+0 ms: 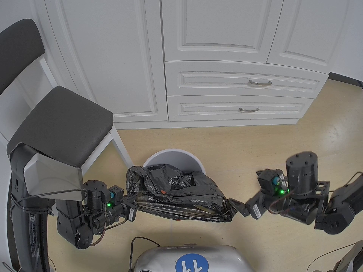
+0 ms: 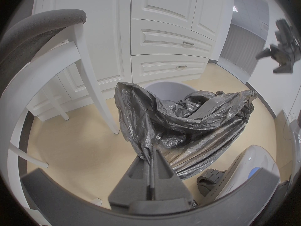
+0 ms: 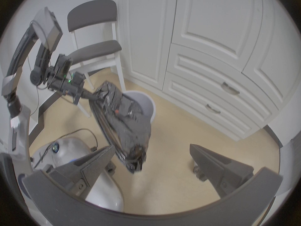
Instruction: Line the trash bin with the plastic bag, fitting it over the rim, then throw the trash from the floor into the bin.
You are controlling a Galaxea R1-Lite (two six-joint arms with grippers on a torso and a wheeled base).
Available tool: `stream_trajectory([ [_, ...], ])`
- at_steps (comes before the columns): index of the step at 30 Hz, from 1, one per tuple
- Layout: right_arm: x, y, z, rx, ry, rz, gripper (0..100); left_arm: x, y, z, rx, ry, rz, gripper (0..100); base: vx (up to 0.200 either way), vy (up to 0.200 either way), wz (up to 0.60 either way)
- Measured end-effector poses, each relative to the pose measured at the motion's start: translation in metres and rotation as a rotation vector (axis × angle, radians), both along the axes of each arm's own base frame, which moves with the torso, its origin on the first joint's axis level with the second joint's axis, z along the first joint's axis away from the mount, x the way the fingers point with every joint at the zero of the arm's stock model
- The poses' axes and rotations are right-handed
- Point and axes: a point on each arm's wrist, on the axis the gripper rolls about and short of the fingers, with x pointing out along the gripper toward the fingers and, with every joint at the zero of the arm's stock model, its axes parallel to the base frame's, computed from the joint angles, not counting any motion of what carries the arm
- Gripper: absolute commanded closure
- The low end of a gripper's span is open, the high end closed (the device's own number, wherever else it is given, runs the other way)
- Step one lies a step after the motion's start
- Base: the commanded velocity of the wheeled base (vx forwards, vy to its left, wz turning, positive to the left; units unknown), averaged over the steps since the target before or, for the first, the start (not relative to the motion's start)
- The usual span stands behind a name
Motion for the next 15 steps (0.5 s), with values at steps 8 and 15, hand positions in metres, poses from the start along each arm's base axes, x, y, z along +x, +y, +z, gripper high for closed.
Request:
stream_trajectory([
  [8,0.026,0.055,0.046,-0.057,-0.04,0.046,0,-0.002,0.0,0.001,0.005,0.002,-0.003,0,0.0,0.0,0.0],
  [15,0.042,0.1,0.04,-0.168,-0.049,0.137,0,-0.008,0.0,-0.003,0.053,0.011,-0.022,0,0.0,0.0,0.0],
])
